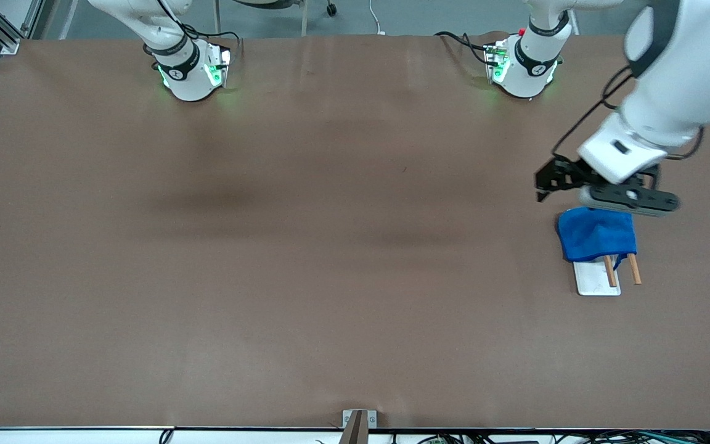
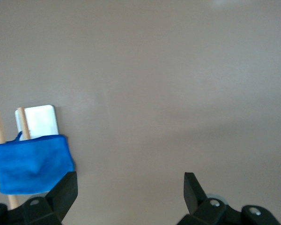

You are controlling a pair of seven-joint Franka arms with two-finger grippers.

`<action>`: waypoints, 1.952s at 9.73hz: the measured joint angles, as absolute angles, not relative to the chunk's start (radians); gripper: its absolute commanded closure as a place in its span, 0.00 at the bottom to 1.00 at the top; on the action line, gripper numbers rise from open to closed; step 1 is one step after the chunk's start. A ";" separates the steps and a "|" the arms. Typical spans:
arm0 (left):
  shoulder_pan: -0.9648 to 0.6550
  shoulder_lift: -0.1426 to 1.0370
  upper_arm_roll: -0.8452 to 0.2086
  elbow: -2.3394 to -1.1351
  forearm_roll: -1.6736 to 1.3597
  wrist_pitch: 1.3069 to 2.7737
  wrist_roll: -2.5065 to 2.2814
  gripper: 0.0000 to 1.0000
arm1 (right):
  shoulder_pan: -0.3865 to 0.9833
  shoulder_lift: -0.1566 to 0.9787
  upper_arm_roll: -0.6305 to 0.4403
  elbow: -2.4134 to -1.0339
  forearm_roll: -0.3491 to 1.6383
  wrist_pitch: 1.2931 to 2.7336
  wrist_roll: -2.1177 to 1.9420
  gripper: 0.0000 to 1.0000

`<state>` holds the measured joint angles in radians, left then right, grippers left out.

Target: Right arm passes towel to left arm to hang

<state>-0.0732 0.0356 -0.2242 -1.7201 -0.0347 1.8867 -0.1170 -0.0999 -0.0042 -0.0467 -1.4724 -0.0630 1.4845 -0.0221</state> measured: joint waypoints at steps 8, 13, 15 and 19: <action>-0.064 -0.112 -0.165 -1.696 -0.017 1.702 -0.211 0.00 | -0.105 -0.006 -0.015 -1.467 -0.037 1.483 0.005 0.00; -0.069 -0.103 -0.042 -1.578 -0.017 1.549 -0.089 0.00 | -0.106 -0.010 -0.013 -1.455 -0.023 1.441 0.044 0.00; -0.043 -0.085 -0.041 -1.542 -0.016 1.505 -0.053 0.00 | -0.106 -0.011 -0.012 -1.434 -0.021 1.424 0.047 0.00; -0.061 -0.070 -0.043 -1.542 -0.016 1.483 -0.044 0.00 | -0.105 -0.012 -0.007 -1.408 -0.020 1.424 0.048 0.00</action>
